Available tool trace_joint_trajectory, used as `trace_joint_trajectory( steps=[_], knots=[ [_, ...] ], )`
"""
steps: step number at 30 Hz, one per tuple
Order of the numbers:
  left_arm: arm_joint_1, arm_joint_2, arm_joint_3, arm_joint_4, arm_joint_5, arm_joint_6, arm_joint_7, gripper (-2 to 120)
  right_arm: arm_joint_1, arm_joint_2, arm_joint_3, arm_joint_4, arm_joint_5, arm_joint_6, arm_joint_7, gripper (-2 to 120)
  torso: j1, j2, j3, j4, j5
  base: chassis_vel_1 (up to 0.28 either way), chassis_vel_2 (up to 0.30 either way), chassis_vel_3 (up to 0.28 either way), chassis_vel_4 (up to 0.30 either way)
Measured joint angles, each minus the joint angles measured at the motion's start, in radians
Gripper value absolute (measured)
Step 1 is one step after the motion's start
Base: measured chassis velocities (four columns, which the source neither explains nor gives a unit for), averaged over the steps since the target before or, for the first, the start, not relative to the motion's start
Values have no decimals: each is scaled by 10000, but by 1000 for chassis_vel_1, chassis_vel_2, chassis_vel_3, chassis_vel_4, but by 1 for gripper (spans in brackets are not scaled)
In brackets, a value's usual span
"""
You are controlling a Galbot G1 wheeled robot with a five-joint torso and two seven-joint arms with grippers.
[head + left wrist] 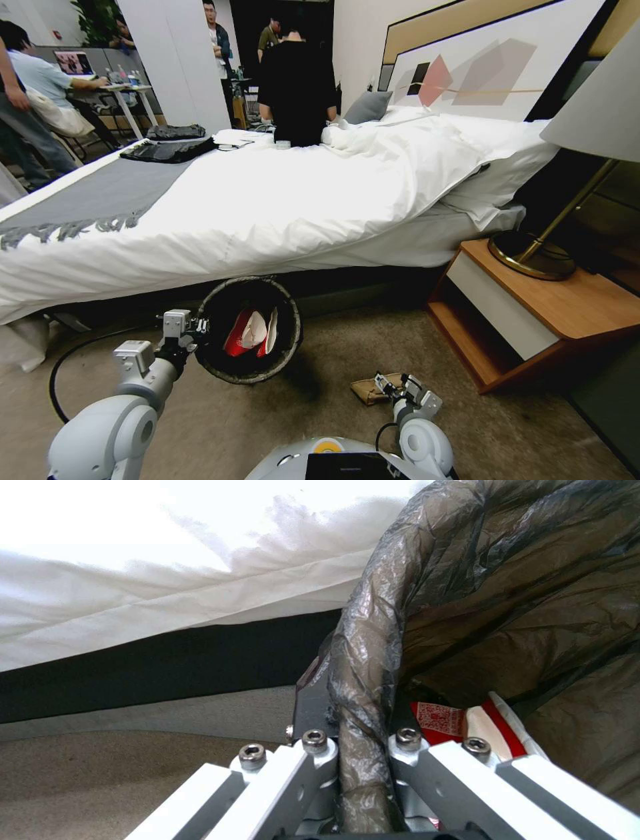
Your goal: Pick up the trash bin, then pick up the garbage from the floor and place it into the trash bin.
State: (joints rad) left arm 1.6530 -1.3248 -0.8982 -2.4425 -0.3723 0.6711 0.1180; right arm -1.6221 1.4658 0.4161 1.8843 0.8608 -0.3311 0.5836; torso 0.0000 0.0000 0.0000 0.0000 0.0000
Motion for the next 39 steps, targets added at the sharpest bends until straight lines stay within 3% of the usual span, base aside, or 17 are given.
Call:
trace_joint_trajectory(
  steps=[29,39],
  knots=[
    [3,9,360,-71,331,68,-101,1,1408,86,-41,-2193,695,378,254,100,0,-1,1,0,0,0,0,0,0],
    [6,-19,469,-84,399,77,-123,1,1784,115,-154,-2990,748,875,893,100,0,-1,0,1,0,0,0,0,0]
  ],
)
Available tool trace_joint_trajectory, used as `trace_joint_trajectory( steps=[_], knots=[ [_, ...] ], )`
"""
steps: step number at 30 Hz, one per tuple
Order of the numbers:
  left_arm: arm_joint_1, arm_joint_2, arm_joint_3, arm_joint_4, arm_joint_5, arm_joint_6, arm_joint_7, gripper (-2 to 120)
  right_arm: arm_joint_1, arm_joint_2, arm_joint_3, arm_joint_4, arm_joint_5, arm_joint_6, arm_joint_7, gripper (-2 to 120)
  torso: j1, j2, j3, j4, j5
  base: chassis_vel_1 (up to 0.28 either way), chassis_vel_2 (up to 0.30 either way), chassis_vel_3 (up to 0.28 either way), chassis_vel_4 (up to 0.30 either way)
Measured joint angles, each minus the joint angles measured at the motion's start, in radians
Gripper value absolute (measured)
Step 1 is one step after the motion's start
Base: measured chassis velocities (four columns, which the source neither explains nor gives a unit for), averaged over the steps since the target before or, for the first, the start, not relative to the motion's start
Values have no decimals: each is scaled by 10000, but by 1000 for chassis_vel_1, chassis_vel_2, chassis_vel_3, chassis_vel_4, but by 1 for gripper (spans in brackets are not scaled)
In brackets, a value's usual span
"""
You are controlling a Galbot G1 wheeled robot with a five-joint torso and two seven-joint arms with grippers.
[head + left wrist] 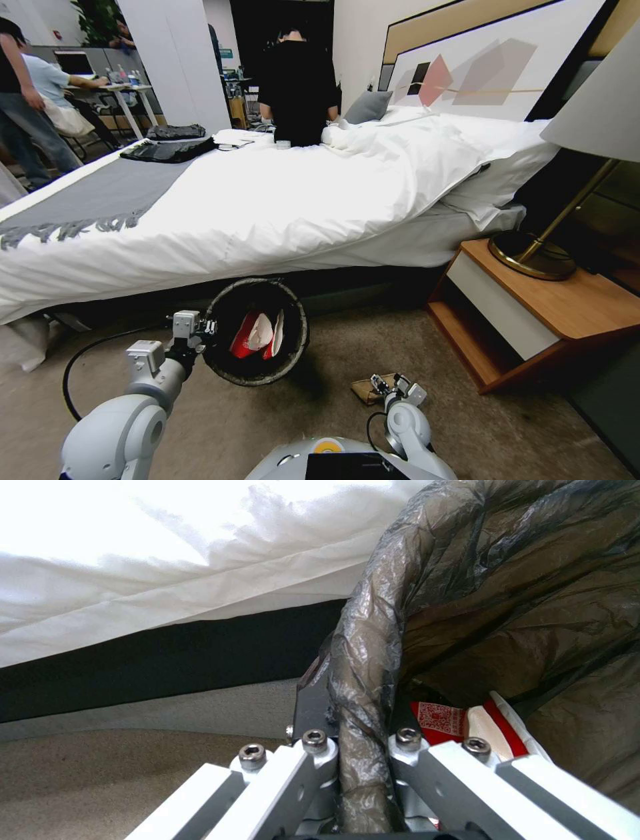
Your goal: Pick up the trash bin, then pick up the garbage from the floor and place it into the trash bin.
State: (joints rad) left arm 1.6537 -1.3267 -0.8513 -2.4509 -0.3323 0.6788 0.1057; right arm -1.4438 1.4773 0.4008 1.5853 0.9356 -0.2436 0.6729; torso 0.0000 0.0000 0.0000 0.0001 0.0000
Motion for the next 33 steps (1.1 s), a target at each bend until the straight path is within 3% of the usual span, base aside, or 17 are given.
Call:
trace_joint_trajectory(
  steps=[9,12,16,23,26,31,33],
  knots=[
    [17,-3,7,-4,24,0,-2,1,15,4,-14,-171,25,160,62,100,0,0,-1,-1,-1,0,0,0,0],
    [14,-15,27,-6,31,-1,-2,1,44,44,-26,-230,16,202,-5,95,0,0,-1,-1,-1,0,0,0,0],
    [23,-26,29,-24,48,-2,-2,1,51,61,-25,-289,-18,287,-76,78,0,1,-1,-9,-14,0,0,0,0],
    [30,-28,28,-27,56,-14,-1,1,-8,66,-29,-285,-116,345,-182,64,0,2,-2,-9,-12,0,0,0,0],
    [29,-41,33,-32,74,-20,0,1,-11,64,-30,-314,-184,393,-304,56,0,1,-1,5,3,0,0,0,0],
    [41,-50,34,-39,95,-22,0,1,-54,75,-68,-336,-389,479,-397,43,0,0,0,-1,0,0,0,0,0],
    [47,-59,38,-48,95,-23,3,1,-60,117,-139,-344,-577,516,-504,35,0,0,0,10,23,0,0,0,0]
  ],
)
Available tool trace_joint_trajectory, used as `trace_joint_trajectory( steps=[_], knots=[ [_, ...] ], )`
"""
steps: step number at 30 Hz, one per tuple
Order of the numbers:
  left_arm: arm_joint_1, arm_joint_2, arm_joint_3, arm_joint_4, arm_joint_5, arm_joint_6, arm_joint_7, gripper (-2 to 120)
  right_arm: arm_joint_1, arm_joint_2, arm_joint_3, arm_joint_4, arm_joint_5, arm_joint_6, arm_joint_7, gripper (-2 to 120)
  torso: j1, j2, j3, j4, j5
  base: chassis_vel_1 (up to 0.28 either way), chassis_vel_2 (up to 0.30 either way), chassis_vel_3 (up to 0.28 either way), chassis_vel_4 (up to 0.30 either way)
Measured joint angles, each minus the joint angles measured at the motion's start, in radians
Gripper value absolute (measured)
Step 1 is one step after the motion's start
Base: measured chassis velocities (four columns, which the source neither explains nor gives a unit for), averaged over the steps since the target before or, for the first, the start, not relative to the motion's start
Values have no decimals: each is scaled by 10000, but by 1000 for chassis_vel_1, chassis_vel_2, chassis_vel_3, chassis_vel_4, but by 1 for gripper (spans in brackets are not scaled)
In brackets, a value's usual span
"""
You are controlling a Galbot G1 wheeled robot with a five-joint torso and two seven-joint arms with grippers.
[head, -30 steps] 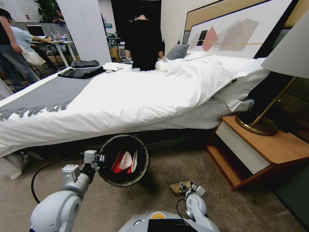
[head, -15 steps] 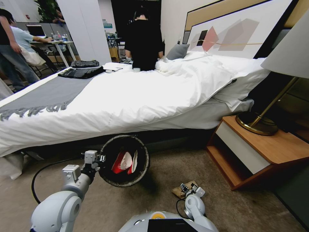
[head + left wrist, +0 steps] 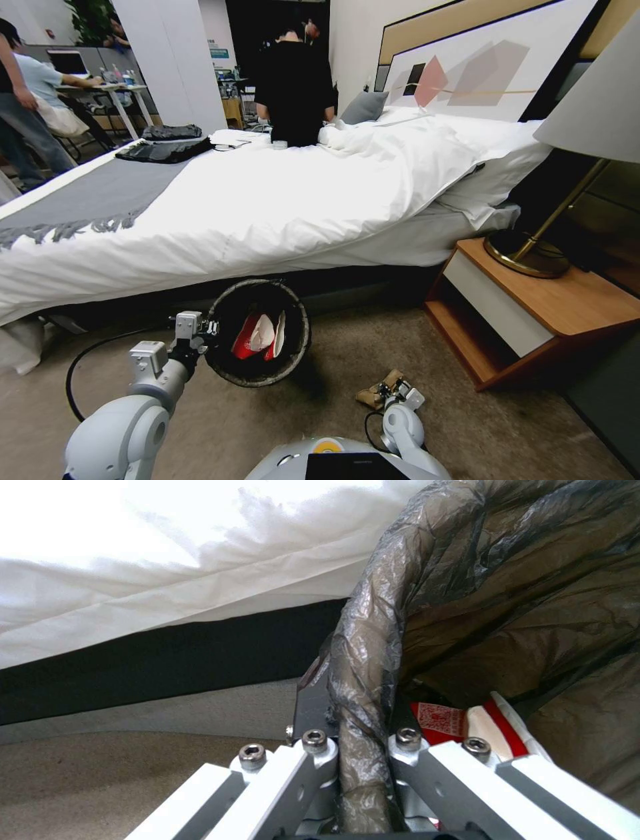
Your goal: Pick up the trash bin, then pick up the garbage from the floor and place it into the trash bin.
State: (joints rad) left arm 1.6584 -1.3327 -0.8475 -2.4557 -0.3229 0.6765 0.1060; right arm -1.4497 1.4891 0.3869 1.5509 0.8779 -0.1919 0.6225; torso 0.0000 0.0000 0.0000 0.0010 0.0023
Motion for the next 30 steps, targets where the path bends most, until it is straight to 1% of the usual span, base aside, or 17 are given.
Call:
trace_joint_trajectory(
  steps=[1,2,3,4,5,6,7,8,9,10,12,14,21,24,25,30],
  knots=[
    [0,0,0,0,0,0,0,1,0,0,0,0,0,0,0,35,0,0,0,0,0,0,0,0,0],
    [0,-2,0,-1,10,0,-3,1,-18,-11,0,-1,-88,14,-34,32,0,0,0,-2,-11,0,0,0,0],
    [3,-4,2,-1,13,0,-5,1,-28,-8,-8,2,-217,37,-79,27,0,0,1,-1,-17,0,0,0,0],
    [3,-4,2,-1,13,0,-5,1,-28,-8,-8,2,-217,37,-79,27,0,0,1,-1,-17,0,0,0,0],
    [4,-4,3,-6,13,0,-2,1,-40,-7,-14,13,-295,54,-100,22,0,0,0,-4,-11,0,0,0,0],
    [5,-3,4,-10,13,0,-1,1,-50,-2,-22,36,-348,62,-111,18,0,0,1,-7,-14,0,0,0,0],
    [5,-3,4,-10,13,0,-1,1,-50,-2,-22,36,-348,62,-111,18,0,0,1,-7,-14,0,0,0,0],
    [8,-1,5,-12,13,0,-1,1,-55,-6,-23,88,-404,74,-118,10,0,0,1,-9,-19,0,0,0,0],
    [12,-1,5,-15,13,0,-1,1,-58,-9,-26,124,-443,85,-119,7,0,0,1,-9,-18,0,0,0,0],
    [18,0,5,-16,13,0,-2,1,-72,-19,-34,200,-531,100,-126,1,0,0,0,-9,-19,0,0,0,0],
    [25,1,6,-18,15,0,-3,1,-89,-36,-34,271,-618,113,-140,0,0,-1,0,-9,-19,0,0,0,0],
    [68,4,43,-48,19,0,-41,1,-197,-151,-42,702,-999,131,-251,0,0,-1,1,-11,-19,0,0,0,0],
    [152,59,116,-90,22,18,-164,1,-363,-387,0,1556,-1622,83,-478,0,0,0,0,-9,-20,0,0,0,0],
    [155,76,121,-90,22,21,-182,1,-375,-408,6,1626,-1694,77,-503,0,0,-1,1,-9,-21,0,0,0,0],
    [157,131,138,-90,21,29,-224,1,-399,-477,46,1885,-1977,65,-608,0,0,-1,0,-12,-20,0,0,0,0],
    [156,236,157,-90,10,38,-286,1,-398,-569,145,2281,-2430,38,-802,0,0,0,1,-11,-21,0,0,0,0]
  ],
)
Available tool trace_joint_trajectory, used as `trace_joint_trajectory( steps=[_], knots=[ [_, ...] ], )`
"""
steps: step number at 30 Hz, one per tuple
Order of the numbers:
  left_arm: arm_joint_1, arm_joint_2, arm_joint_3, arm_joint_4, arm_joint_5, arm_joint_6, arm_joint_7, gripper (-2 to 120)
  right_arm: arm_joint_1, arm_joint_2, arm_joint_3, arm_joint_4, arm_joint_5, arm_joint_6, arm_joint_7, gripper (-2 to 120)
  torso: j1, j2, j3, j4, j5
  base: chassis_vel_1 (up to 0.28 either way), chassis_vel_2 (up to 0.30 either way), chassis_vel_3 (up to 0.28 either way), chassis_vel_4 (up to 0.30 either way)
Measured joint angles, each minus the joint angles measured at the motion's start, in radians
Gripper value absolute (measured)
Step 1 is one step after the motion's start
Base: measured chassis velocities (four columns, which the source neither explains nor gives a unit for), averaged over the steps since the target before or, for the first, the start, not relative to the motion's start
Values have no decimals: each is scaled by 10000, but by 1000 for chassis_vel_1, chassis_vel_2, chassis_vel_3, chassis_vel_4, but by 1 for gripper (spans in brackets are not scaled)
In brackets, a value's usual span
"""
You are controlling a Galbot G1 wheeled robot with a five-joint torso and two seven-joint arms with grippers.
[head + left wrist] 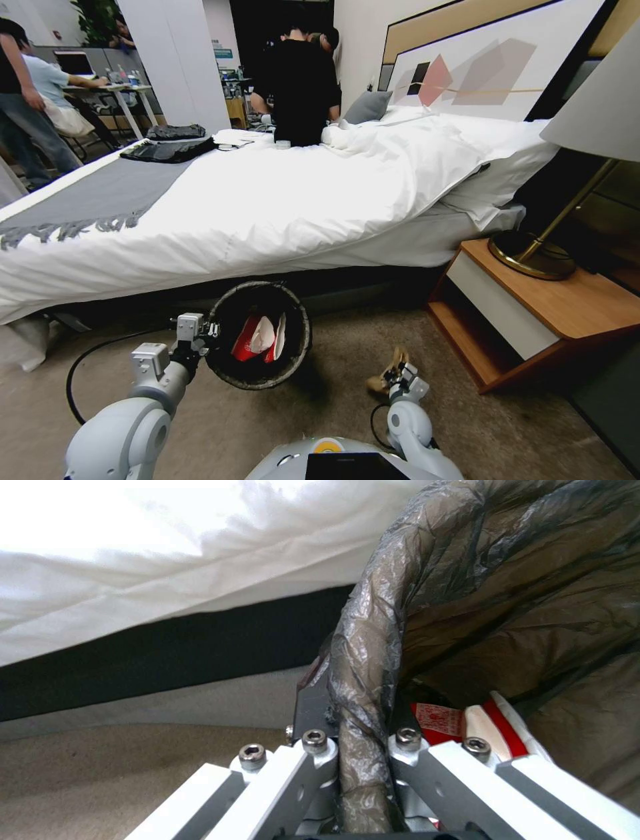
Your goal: Pick up the trash bin, then pick up the garbage from the floor and place it into the trash bin.
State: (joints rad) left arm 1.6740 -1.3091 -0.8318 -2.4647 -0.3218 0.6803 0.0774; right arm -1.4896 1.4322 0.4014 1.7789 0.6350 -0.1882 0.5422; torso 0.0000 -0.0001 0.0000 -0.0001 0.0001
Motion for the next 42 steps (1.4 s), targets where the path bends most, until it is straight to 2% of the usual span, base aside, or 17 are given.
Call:
trace_joint_trajectory(
  steps=[3,7,8,11,16,23,32,33,35,38,40,42],
  knots=[
    [14,106,37,-6,-16,28,-69,1,23,-47,208,522,-564,-184,-450,0,0,0,0,-1,1,0,0,0,0],
    [50,128,173,127,264,24,-111,1,111,-181,623,2044,-901,-1250,-1726,0,0,0,0,1,-1,0,0,0,0],
    [50,128,173,127,264,24,-111,1,111,-181,623,2044,-901,-1250,-1726,0,0,0,0,1,-1,0,0,0,0],
    [2,134,300,156,398,1,-111,1,221,-828,550,3311,-774,-1627,-2259,0,0,0,0,-1,0,0,0,0,0],
    [107,95,300,49,433,-14,-134,1,373,-1226,376,4239,-471,-2029,-2378,0,0,0,0,4,-1,0,0,0,0],
    [-71,403,314,79,156,10,-114,1,718,-1788,-368,5654,-390,-2353,-2851,0,0,0,0,0,-1,0,0,0,0],
    [-145,536,378,237,-38,15,-38,1,1221,-3066,-725,5861,-135,-1853,-3916,0,0,0,0,2,0,0,0,0,0],
    [-230,453,365,257,-3,8,-19,1,1217,-3496,-747,5869,-102,-1680,-4238,0,0,0,0,1,-2,0,0,0,0],
    [-303,326,360,278,156,-22,-6,1,1200,-3811,-819,5837,-110,-1457,-4466,0,0,0,0,-1,0,0,0,0,0],
    [-320,269,384,277,305,-46,30,1,1231,-4171,-901,5779,-114,-1257,-4689,0,0,0,0,1,0,0,0,0,0],
    [-332,458,370,237,489,-66,112,1,1293,-4497,-979,5806,-60,-1168,-4958,0,0,0,0,1,0,0,0,0,0],
    [-338,488,354,228,529,-76,123,1,1295,-4529,-996,5827,-60,-1161,-5004,0,0,0,0,0,0,0,0,0,0]
  ],
)
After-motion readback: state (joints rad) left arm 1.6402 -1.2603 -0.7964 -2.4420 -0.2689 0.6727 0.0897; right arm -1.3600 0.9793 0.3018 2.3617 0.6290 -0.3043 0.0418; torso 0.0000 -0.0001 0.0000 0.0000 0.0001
